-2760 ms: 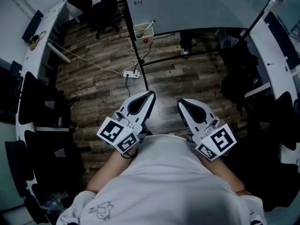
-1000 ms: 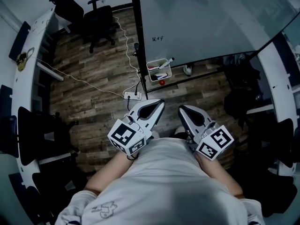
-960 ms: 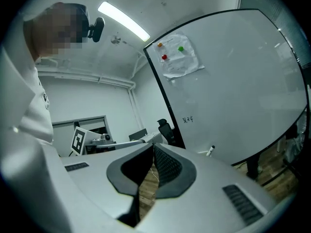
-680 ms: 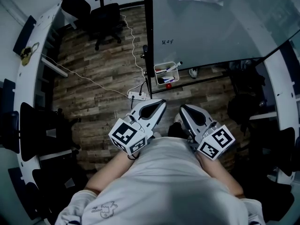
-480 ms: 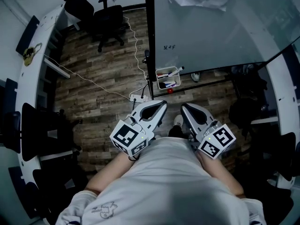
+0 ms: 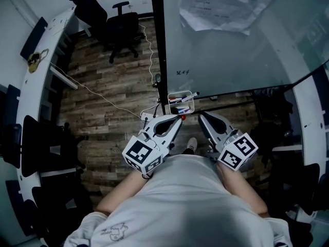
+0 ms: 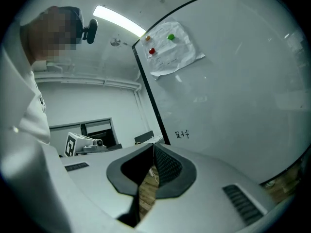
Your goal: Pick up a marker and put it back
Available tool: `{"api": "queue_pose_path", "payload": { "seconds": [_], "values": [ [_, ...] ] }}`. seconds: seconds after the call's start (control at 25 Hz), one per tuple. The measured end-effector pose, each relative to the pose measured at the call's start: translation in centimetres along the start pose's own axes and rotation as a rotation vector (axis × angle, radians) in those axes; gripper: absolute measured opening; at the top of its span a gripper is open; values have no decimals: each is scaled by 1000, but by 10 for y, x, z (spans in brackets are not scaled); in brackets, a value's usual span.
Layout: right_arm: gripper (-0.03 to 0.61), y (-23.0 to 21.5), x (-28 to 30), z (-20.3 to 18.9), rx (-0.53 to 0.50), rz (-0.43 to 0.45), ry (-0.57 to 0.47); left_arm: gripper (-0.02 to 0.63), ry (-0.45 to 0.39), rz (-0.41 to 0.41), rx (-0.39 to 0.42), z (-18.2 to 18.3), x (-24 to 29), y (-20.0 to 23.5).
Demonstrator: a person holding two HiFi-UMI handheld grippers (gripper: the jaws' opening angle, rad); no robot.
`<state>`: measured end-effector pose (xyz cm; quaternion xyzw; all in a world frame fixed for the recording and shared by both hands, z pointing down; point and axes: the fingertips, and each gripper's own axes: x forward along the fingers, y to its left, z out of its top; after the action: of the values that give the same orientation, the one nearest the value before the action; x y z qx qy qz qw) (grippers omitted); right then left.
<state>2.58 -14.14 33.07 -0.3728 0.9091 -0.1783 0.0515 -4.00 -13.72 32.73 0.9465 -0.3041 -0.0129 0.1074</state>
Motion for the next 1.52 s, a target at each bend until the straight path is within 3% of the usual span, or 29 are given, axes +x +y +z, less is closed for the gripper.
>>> {"api": "queue_pose_path", "payload": {
  "seconds": [0.32, 0.68, 0.88, 1.16, 1.52],
  "values": [
    [14, -66, 34, -7, 42, 12, 82, 5, -5, 80, -43, -4, 34, 40],
    [14, -128, 48, -43, 95, 21, 206, 5, 77, 119, -64, -33, 67, 70],
    [14, -146, 54, -65, 90, 21, 264, 5, 113, 104, -103, -52, 81, 73],
    [18, -167, 60, -92, 112, 13, 322, 5, 190, 124, -73, -79, 94, 76],
    [78, -177, 77, -110, 122, 27, 371, 5, 218, 136, -98, -92, 98, 83]
  ]
}}
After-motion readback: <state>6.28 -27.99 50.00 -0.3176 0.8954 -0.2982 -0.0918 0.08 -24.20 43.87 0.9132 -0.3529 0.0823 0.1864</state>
